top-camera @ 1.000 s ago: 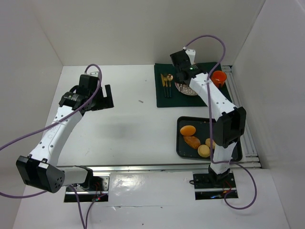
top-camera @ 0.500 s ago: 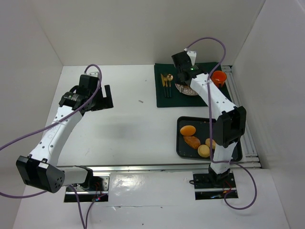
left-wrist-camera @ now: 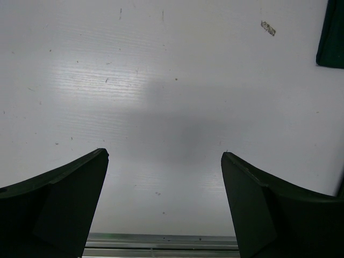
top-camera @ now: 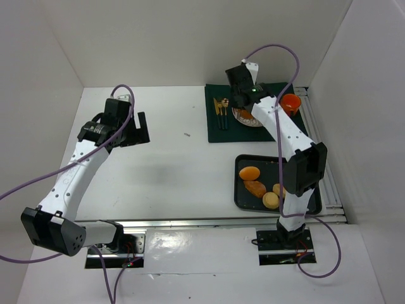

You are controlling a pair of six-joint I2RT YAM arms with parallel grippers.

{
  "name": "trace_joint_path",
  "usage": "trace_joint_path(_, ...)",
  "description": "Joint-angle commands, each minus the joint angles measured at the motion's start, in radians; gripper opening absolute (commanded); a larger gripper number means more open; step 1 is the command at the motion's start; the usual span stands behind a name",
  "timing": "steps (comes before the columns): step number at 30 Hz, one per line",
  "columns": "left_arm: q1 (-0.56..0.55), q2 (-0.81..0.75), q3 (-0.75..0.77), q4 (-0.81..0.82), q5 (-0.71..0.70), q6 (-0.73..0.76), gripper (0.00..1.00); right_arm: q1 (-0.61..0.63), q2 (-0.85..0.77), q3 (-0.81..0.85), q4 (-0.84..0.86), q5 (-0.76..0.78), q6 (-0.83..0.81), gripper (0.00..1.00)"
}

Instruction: Place the bread

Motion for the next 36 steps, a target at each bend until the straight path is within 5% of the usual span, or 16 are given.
trace_joint_path(1,-0.005,-0.018,0.044,0.002,-0.052,-0.032,1.0,0.078,-0.028,0.108,0.065,0.005,-0.011,0.46)
trace_joint_path(5,0.039,-0.018,0.044,-0.018,-0.052,-0.088,1.0,0.18,0.041,0.157,0.088,0.005,-0.031,0.46)
trace_joint_path(11,0.104,-0.018,0.044,-0.029,-0.033,-0.122,1.0,0.305,0.113,-0.01,0.433,-0.136,-0.086,0.46)
trace_joint_path(19,0.156,-0.028,0.043,-0.038,0.011,-0.144,1.0,0.36,0.421,0.081,0.61,-0.19,-0.031,0.46)
trace_joint_path(20,0.156,-0.028,0.043,-0.038,0.011,-0.153,1.0,0.36,0.446,0.094,0.634,-0.207,-0.031,0.49)
trace_joint_path(24,0.165,-0.037,0.043,-0.038,0.011,-0.144,1.0,0.369,0.557,0.358,0.459,-0.233,-0.031,0.99)
trace_joint_path(27,0.176,-0.047,0.052,-0.038,0.011,-0.135,1.0,0.342,0.499,0.426,0.38,-0.21,-0.04,0.99)
trace_joint_path(36,0.176,-0.056,0.043,-0.016,0.085,-0.125,1.0,0.215,-0.006,-0.163,0.318,-0.037,0.018,0.99)
